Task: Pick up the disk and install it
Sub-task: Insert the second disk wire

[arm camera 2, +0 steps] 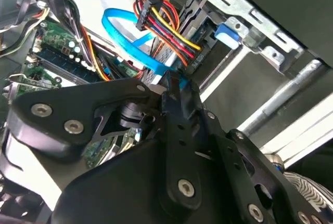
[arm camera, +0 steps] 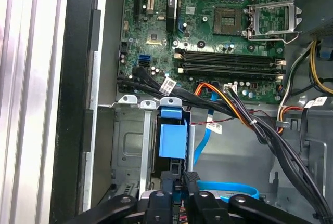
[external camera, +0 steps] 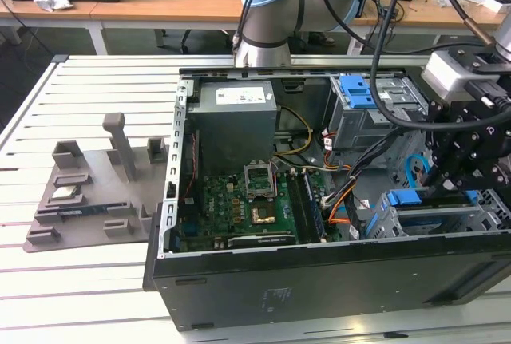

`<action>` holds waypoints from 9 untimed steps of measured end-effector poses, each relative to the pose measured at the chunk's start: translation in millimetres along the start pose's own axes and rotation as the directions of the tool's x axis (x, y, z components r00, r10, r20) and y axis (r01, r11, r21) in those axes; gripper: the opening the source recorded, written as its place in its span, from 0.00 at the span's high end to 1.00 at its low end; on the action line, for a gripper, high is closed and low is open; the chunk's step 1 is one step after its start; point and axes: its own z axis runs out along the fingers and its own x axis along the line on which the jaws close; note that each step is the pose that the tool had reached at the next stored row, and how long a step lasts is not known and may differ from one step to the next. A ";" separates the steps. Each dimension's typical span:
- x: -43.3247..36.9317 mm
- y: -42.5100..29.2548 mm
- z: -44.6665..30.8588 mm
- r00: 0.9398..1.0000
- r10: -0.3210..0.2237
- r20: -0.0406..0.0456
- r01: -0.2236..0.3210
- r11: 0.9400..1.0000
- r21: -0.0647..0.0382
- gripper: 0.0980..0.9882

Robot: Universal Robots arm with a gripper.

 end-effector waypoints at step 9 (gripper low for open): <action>-11.6 1.9 -51.7 1.000 0.001 -0.021 -0.001 1.000 0.000 0.99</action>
